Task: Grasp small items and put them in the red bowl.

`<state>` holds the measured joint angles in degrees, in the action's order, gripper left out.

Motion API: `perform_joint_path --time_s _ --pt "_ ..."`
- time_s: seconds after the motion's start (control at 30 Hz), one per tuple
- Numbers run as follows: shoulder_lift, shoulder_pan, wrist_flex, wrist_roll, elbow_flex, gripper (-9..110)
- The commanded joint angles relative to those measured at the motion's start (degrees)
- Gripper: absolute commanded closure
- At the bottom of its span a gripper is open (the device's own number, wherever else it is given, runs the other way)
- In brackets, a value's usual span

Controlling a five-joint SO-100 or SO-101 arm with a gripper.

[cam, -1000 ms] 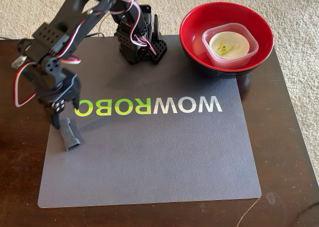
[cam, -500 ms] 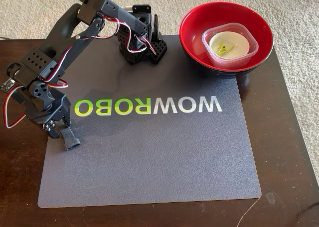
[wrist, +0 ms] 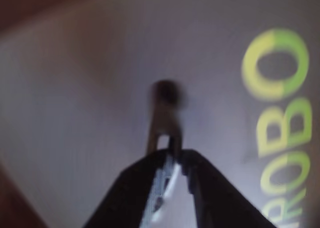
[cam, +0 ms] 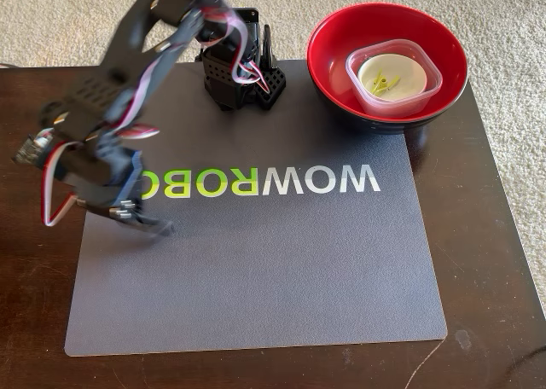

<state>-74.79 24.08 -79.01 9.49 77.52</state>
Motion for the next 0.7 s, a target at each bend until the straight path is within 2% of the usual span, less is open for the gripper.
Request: perform_joint_path --time_s 0.0,0.23,0.4,0.53,0.67 --pt "-16.5 -14.9 -0.3 3.6 3.4 101" --pt "-34.5 -49.2 -1.1 9.9 9.6 101" --pt "-40.3 -74.9 -2.8 14.7 14.3 101" --pt "-43.7 -88.4 -6.7 21.2 18.6 101" --pt "-45.4 -95.3 -8.4 25.8 23.6 101"
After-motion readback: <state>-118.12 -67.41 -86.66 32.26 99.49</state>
